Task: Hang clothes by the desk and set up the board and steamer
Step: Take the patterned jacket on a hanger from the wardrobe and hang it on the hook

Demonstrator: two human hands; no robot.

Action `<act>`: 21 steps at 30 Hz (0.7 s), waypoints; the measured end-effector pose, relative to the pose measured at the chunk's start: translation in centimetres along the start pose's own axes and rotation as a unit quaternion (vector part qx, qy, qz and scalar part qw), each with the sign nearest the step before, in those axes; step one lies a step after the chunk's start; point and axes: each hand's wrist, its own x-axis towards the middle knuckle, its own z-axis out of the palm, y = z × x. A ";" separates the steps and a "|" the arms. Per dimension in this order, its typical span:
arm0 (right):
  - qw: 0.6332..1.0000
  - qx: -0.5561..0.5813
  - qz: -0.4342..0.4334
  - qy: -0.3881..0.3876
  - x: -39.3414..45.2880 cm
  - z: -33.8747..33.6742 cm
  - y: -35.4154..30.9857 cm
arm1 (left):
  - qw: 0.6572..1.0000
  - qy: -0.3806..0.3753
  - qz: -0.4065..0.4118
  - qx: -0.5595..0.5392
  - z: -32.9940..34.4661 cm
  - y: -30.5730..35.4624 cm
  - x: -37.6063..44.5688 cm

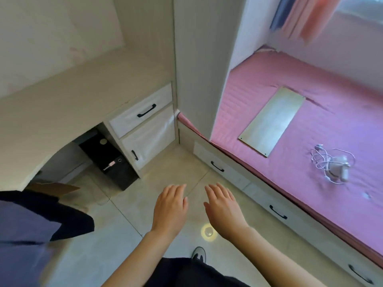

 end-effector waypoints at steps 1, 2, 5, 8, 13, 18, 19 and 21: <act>1.000 0.002 0.018 -0.002 -0.6 0.0 1.3 | 1.000 -0.004 0.012 0.001 0.6 1.2 0.5; 0.999 0.005 0.033 -0.005 -1.2 0.0 2.5 | 1.000 -0.006 0.024 0.003 1.1 2.4 1.0; 0.997 0.012 0.071 -0.008 -2.3 0.1 5.5 | 0.997 -0.021 0.067 0.019 2.3 5.4 2.4; 0.994 0.019 0.103 0.000 -2.6 0.0 7.9 | 0.994 -0.035 0.100 0.036 3.4 7.3 4.0; 0.987 0.023 0.159 0.012 -1.8 -0.5 11.9 | 0.988 -0.055 0.138 0.040 4.8 10.1 7.9; 0.981 0.013 0.192 0.030 1.7 -1.6 16.5 | 0.983 -0.061 0.166 0.039 6.0 13.2 14.1; 0.980 0.009 0.195 0.034 2.7 -1.8 17.4 | 0.982 -0.063 0.172 0.034 6.1 13.8 15.6; 0.980 0.004 0.196 0.034 5.1 -2.3 19.3 | 0.980 -0.068 0.186 0.029 6.4 14.9 18.7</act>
